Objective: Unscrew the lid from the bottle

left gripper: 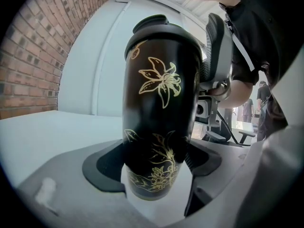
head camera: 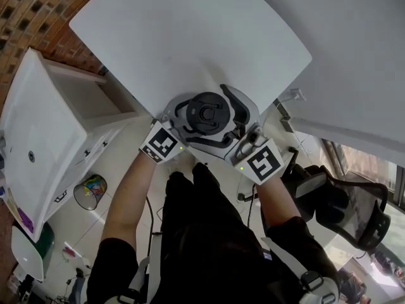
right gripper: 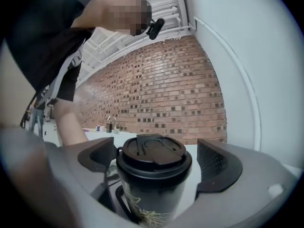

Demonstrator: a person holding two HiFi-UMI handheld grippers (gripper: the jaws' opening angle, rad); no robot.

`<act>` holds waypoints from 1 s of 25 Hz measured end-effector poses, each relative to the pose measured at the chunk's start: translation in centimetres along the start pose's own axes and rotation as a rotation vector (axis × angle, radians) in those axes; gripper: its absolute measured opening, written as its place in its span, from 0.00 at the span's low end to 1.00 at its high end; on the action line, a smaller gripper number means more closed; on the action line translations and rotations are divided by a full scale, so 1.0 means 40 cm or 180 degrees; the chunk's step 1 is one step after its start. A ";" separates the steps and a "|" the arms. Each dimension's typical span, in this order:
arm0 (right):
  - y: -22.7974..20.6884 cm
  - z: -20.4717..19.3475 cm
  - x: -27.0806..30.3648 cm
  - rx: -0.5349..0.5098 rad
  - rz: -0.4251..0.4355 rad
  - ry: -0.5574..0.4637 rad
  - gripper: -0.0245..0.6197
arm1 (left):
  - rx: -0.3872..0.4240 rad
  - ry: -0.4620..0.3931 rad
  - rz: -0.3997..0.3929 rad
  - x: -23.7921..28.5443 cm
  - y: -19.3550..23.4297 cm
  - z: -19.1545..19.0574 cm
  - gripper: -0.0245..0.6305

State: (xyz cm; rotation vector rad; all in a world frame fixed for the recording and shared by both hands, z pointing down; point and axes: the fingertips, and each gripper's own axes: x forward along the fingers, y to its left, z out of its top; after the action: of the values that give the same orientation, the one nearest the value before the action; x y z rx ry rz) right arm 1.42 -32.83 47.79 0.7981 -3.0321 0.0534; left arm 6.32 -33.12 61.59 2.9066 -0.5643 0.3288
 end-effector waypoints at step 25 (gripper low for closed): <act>0.032 -0.018 0.009 0.0283 0.1402 0.0366 0.77 | -0.0020 -0.0001 0.0023 0.003 -0.004 0.000 0.62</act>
State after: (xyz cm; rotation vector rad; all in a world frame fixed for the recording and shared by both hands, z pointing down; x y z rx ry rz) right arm 0.46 -31.88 48.47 0.1097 -3.0452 0.2273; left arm 6.50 -33.03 61.59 2.8992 -0.5747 0.3271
